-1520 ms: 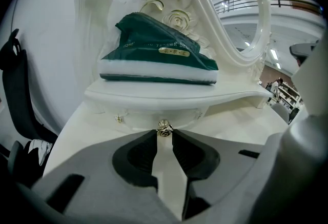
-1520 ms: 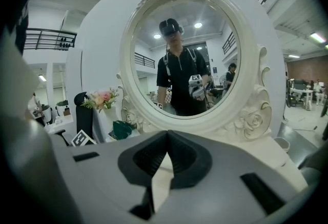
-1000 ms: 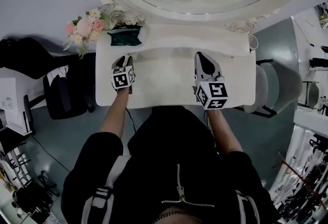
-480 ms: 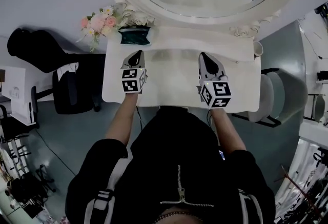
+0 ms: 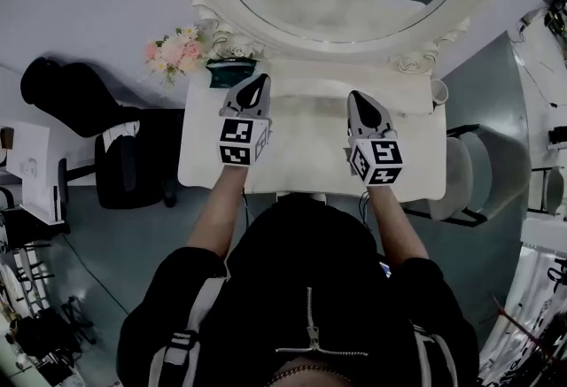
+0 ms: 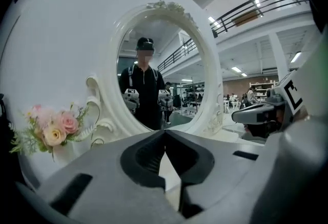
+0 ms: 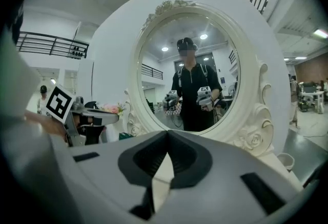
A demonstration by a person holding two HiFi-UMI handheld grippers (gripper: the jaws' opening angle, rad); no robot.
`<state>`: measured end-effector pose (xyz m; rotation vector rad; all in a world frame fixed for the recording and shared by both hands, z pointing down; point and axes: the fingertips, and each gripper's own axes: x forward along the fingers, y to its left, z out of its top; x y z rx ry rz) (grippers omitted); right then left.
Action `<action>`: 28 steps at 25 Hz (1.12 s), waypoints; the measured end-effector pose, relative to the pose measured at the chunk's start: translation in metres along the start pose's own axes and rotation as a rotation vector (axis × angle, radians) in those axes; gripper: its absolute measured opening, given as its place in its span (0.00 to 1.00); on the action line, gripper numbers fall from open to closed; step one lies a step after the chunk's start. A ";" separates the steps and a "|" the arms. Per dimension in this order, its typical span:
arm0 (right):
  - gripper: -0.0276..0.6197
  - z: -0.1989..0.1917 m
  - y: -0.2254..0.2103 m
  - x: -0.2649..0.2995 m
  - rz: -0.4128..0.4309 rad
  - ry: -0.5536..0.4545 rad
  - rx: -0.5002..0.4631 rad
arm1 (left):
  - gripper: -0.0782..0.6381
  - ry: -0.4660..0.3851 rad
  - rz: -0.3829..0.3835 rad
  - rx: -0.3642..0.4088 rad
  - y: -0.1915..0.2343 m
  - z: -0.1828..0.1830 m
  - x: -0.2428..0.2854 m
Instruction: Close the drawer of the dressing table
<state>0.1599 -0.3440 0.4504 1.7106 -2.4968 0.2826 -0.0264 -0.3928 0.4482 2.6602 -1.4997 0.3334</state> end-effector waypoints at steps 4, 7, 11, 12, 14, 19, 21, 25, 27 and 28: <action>0.04 0.003 -0.006 -0.004 -0.018 -0.006 -0.025 | 0.12 -0.027 -0.015 0.001 -0.007 0.012 0.002; 0.04 0.003 -0.008 -0.006 -0.025 -0.011 -0.031 | 0.12 -0.028 -0.022 -0.024 -0.008 0.008 0.002; 0.04 0.003 -0.010 -0.009 -0.037 -0.025 -0.030 | 0.12 -0.029 -0.027 -0.031 -0.007 0.003 -0.001; 0.04 0.004 -0.009 -0.010 -0.037 -0.027 -0.032 | 0.12 -0.029 -0.028 -0.030 -0.007 0.003 -0.002; 0.04 0.004 -0.009 -0.010 -0.035 -0.027 -0.035 | 0.12 -0.033 -0.030 -0.028 -0.007 0.002 -0.003; 0.04 0.003 -0.009 -0.010 -0.036 -0.025 -0.037 | 0.12 -0.038 -0.032 -0.033 -0.007 0.003 -0.004; 0.04 0.004 -0.008 -0.010 -0.036 -0.024 -0.038 | 0.12 -0.035 -0.033 -0.034 -0.007 0.001 -0.004; 0.04 0.001 -0.005 -0.012 -0.034 -0.018 -0.036 | 0.12 -0.021 -0.030 -0.028 -0.007 -0.004 -0.006; 0.04 -0.002 -0.003 -0.013 -0.033 -0.011 -0.032 | 0.12 -0.015 -0.029 -0.030 -0.008 -0.008 -0.009; 0.04 -0.003 -0.002 -0.014 -0.032 -0.007 -0.030 | 0.12 -0.013 -0.029 -0.032 -0.008 -0.009 -0.010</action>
